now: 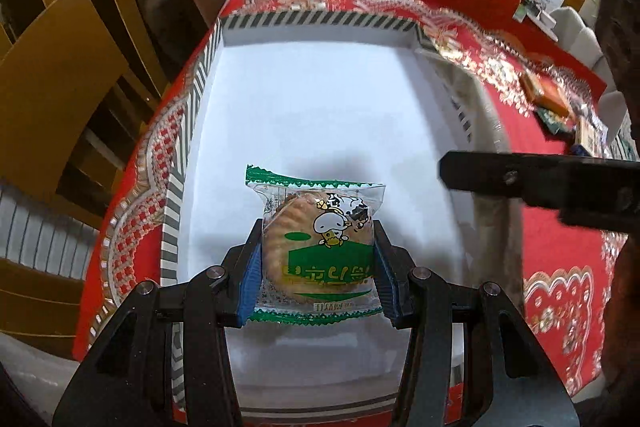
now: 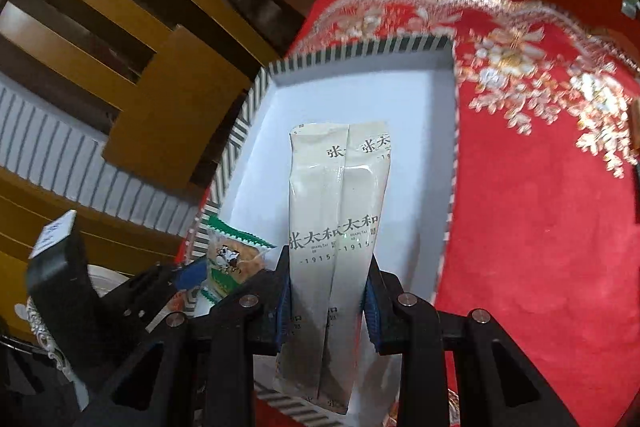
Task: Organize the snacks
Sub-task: 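Carry both snacks to the white tray and open both grippers to release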
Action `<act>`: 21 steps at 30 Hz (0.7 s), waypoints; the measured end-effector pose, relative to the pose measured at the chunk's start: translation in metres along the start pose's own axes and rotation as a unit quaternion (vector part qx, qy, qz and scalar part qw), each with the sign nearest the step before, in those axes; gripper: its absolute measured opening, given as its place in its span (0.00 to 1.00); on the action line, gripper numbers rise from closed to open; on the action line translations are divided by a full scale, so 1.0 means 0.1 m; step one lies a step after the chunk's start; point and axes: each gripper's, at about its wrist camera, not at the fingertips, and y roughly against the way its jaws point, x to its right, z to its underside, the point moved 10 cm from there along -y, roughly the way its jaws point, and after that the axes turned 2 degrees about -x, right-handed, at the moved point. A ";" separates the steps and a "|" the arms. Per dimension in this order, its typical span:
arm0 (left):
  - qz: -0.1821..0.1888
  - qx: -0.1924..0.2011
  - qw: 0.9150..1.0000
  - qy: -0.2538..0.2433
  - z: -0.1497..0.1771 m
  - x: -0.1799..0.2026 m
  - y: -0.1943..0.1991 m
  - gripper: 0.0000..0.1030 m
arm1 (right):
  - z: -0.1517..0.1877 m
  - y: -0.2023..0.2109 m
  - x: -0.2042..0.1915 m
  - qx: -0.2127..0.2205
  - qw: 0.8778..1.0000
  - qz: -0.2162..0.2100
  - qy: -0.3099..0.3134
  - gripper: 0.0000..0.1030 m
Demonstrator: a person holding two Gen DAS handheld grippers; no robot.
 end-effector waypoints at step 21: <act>-0.021 0.024 0.999 0.015 -0.23 -0.08 -0.07 0.66 | 0.52 0.18 -0.01 -0.002 0.981 0.090 0.174 0.50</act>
